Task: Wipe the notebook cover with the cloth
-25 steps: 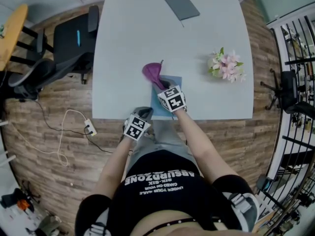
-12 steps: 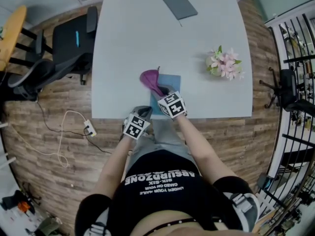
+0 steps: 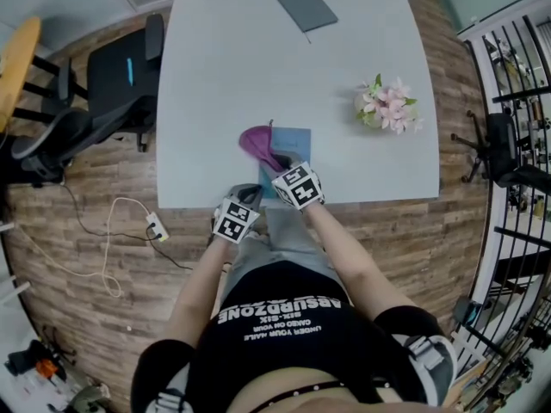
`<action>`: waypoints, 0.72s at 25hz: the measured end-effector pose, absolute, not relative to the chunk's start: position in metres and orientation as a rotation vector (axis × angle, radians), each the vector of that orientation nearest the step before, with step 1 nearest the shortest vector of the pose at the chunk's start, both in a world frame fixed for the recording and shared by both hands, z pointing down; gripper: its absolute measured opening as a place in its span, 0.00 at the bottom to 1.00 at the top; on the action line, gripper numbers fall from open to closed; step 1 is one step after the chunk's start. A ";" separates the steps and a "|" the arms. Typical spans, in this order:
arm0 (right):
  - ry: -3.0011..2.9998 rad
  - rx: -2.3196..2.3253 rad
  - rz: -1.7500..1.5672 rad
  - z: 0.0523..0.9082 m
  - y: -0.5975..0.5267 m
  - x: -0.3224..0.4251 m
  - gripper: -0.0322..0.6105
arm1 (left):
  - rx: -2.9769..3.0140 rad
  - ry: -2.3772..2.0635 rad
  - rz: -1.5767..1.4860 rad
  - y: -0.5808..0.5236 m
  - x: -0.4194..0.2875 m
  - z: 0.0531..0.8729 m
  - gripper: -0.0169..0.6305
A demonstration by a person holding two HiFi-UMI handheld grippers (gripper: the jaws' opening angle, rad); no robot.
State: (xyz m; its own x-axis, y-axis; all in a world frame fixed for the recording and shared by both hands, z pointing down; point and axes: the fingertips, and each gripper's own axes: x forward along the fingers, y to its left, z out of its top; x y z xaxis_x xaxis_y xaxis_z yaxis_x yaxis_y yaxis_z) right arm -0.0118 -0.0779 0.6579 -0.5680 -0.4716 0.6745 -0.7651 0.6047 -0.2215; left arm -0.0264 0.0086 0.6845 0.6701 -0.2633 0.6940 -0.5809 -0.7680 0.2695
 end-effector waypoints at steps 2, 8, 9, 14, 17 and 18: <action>-2.259 0.974 0.673 0.657 -0.079 -0.009 0.17 | 2.411 -0.657 0.898 0.008 -0.026 0.684 0.05; -2.258 0.968 0.688 0.657 -0.080 -0.002 0.17 | 2.410 -0.659 0.898 0.008 -0.026 0.685 0.05; -2.256 0.972 0.688 0.657 -0.080 0.000 0.17 | 2.410 -0.658 0.898 0.008 -0.026 0.685 0.05; -2.245 1.011 0.693 0.657 -0.082 0.015 0.18 | 2.415 -0.663 0.897 0.008 -0.025 0.685 0.05; -2.229 1.041 0.707 0.656 -0.081 0.025 0.18 | 2.417 -0.666 0.897 0.008 -0.025 0.685 0.05; -2.226 1.052 0.710 0.656 -0.081 0.028 0.18 | 2.419 -0.667 0.897 0.009 -0.026 0.684 0.05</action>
